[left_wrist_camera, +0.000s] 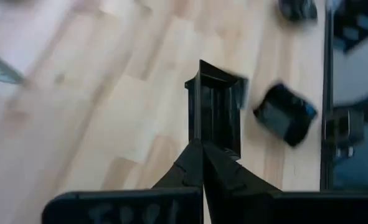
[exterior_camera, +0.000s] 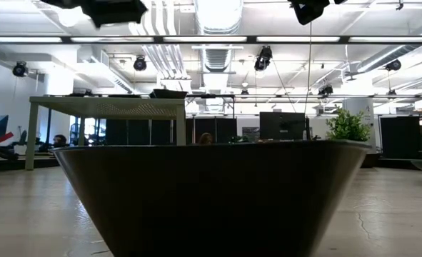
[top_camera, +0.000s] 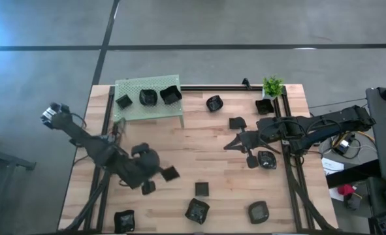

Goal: Pick & Place Mini shaped plates
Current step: Stack the black square shaped plate on top of the square shaped plate on the shelf

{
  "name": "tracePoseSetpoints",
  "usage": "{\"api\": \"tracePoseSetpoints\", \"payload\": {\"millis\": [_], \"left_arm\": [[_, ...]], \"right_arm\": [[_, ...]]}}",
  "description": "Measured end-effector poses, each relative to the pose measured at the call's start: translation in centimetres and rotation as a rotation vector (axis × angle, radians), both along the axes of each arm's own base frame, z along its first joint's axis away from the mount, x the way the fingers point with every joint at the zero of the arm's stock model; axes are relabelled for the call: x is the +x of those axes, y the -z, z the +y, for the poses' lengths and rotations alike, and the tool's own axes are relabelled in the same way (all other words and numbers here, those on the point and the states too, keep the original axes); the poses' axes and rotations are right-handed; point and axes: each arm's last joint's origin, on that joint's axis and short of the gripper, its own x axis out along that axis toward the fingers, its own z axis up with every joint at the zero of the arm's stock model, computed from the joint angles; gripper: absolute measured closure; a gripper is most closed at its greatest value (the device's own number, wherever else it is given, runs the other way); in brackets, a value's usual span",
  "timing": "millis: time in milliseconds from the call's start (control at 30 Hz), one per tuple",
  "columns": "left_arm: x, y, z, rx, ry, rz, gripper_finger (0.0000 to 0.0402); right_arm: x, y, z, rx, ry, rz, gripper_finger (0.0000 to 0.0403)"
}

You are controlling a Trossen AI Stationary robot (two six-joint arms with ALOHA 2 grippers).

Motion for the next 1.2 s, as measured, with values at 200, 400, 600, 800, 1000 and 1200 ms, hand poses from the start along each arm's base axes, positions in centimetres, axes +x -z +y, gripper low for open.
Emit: {"api": "tracePoseSetpoints", "payload": {"millis": [200, 400, 600, 800, 1000, 1200], "left_arm": [[-2.3, -1.7, 2.4, -0.032, -0.204, -0.074, 0.0402], [-4.5, -2.7, 4.5, -0.03, -0.481, -0.196, 0.0401], [-6.2, -2.8, 6.0, -0.034, -0.727, -0.303, 0.0401], [-7.3, -2.5, 6.9, -0.011, -0.878, -0.36, 0.0401], [-7.7, -2.6, 7.9, 0.04, -0.952, -0.429, 0.0401], [-8.3, -2.7, 9.5, 0.098, -1.037, -0.392, 0.0401]], "right_arm": [[0.0, 0.0, 0.0, -0.003, -0.002, 0.0, 0.0394], [0.0, 0.0, 0.0, -0.003, -0.002, 0.0, 0.0394], [0.0, 0.0, 0.0, -0.003, -0.002, 0.0, 0.0394], [0.0, 0.0, 0.0, -0.01, -0.005, -0.002, 0.0394], [0.0, 0.0, 0.0, -0.024, -0.011, -0.005, 0.0394], [0.0, 0.0, 0.0, -0.026, -0.012, -0.006, 0.0394]]}}
